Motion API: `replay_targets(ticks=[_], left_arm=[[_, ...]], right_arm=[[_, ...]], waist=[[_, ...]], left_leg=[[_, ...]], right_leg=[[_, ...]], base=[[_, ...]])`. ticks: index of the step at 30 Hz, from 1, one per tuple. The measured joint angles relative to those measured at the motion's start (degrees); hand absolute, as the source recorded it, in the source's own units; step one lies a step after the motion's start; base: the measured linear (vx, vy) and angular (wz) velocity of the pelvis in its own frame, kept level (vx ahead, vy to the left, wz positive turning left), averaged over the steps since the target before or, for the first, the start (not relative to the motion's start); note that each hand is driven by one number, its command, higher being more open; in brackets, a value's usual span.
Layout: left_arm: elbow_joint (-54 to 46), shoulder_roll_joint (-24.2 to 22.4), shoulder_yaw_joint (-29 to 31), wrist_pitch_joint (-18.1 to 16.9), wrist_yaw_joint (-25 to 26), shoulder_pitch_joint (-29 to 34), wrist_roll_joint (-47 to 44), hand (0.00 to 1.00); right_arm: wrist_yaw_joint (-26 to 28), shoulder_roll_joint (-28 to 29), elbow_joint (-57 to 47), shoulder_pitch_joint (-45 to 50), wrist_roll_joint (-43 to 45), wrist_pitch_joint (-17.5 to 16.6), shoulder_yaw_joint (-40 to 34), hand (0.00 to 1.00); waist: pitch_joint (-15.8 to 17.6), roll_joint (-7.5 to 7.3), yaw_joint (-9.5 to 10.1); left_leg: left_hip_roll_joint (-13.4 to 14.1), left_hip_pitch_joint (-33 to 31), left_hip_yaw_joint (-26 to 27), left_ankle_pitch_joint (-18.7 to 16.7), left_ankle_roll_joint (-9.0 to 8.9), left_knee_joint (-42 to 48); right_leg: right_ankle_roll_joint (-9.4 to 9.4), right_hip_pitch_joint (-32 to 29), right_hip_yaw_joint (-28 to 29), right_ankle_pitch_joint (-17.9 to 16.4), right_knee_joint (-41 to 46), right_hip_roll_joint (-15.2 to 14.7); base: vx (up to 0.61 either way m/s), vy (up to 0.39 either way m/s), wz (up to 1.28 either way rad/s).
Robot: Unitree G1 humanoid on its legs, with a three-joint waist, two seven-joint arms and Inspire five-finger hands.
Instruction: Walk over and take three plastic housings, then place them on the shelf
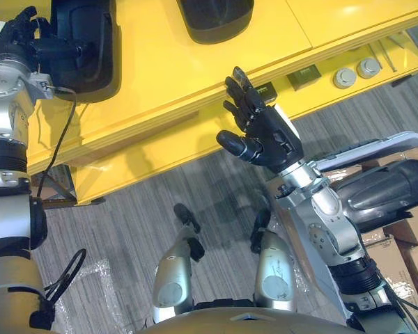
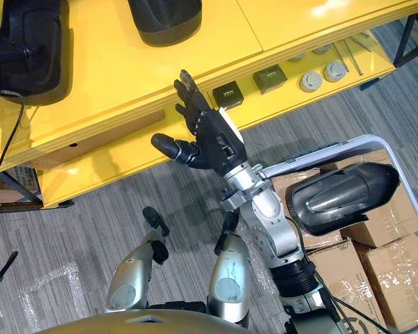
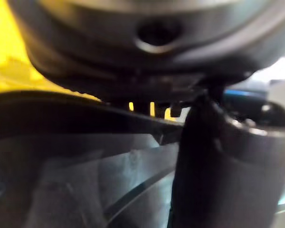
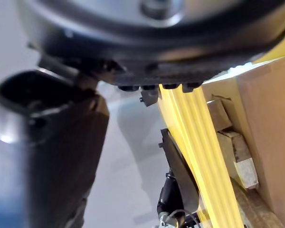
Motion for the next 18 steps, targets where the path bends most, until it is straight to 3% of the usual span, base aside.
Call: replay_targets(ticks=[12,18], left_arm=[[-2.7,-7.3,0.5,-11.6,17.9,1.1,-11.1,1.0],[-19.7,-8.3,5.2,-21.3,25.8,3.1,-10.2,1.0]], right_arm=[[0.4,2.5,0.0,1.0,0.0,0.0,2.8,1.0],[0.4,2.7,0.0,-0.6,-1.4,-0.2,3.8,1.0]], waist=[[0.3,0.67,0.96],[0.3,0.67,1.03]], left_leg=[[0.0,-0.1,-1.6,0.4,0.56,0.0],[0.1,-0.4,-3.0,1.0,1.08,-0.1]], right_leg=[[-0.22,1.3,-1.4,0.1,-0.4,0.1],[-0.26,2.0,-2.6,0.2,-0.7,0.5]], base=[[0.02,-0.017,0.06],[0.02,-0.028,0.06]])
